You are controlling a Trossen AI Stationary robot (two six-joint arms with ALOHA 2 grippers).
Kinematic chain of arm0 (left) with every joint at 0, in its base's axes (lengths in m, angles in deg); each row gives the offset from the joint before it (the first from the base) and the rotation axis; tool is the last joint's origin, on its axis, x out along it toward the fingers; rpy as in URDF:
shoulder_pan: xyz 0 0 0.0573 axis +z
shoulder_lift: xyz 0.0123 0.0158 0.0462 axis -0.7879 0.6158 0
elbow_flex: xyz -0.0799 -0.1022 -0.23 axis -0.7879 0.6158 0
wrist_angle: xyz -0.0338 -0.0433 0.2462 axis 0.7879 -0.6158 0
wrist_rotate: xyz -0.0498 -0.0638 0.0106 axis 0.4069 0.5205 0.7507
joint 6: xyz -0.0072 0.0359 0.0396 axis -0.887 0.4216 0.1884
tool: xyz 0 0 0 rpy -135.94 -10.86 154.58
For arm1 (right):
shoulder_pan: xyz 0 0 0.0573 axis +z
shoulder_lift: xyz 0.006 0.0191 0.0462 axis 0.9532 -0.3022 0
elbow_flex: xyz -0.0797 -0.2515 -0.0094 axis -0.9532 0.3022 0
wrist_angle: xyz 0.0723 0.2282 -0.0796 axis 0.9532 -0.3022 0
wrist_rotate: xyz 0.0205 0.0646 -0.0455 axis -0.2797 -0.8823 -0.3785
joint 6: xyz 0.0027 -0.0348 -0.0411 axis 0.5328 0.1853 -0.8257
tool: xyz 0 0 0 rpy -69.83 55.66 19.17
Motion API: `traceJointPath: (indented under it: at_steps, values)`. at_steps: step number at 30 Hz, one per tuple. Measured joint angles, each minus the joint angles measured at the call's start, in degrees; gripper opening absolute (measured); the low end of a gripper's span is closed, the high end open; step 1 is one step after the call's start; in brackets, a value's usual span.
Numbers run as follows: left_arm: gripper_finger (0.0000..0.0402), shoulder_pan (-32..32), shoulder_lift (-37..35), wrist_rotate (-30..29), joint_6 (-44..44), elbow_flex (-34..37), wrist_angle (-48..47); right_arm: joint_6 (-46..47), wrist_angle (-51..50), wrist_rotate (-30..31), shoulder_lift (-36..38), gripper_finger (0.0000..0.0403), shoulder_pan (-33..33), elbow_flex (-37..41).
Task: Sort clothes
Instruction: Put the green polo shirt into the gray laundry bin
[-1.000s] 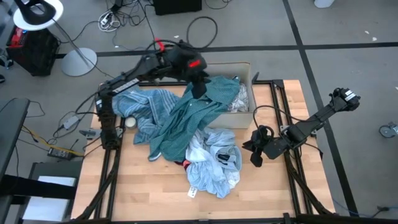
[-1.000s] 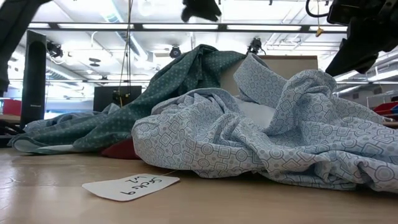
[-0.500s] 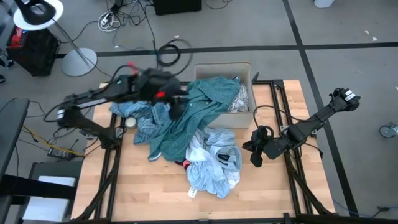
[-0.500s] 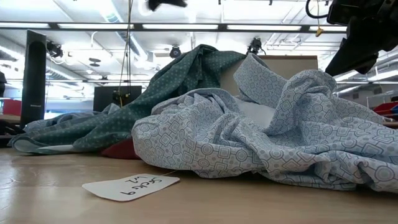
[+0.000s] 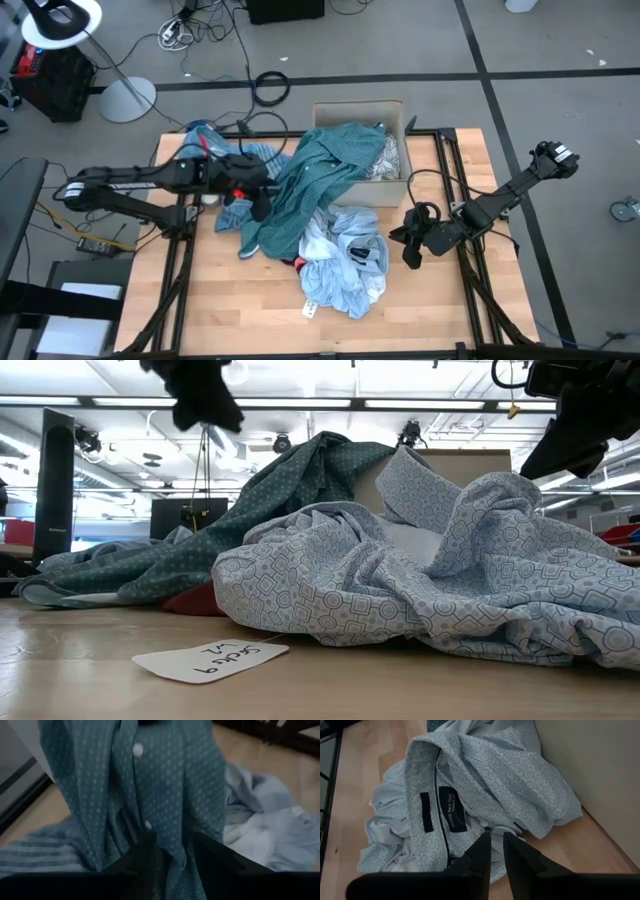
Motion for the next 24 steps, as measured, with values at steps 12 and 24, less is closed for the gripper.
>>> traceJointPath:
  at_steps: [12,24]
  values:
    - [0.0182,0.1,1.2,-0.3,1.1,9.9,10.2,-1.6,0.0,0.4,0.0,0.005,0.0,0.0]
    - [0.0209,0.1,7.8,-0.4,1.4,12.6,17.2,-1.6,0.3,0.5,0.0,0.0048,-0.3,0.0]
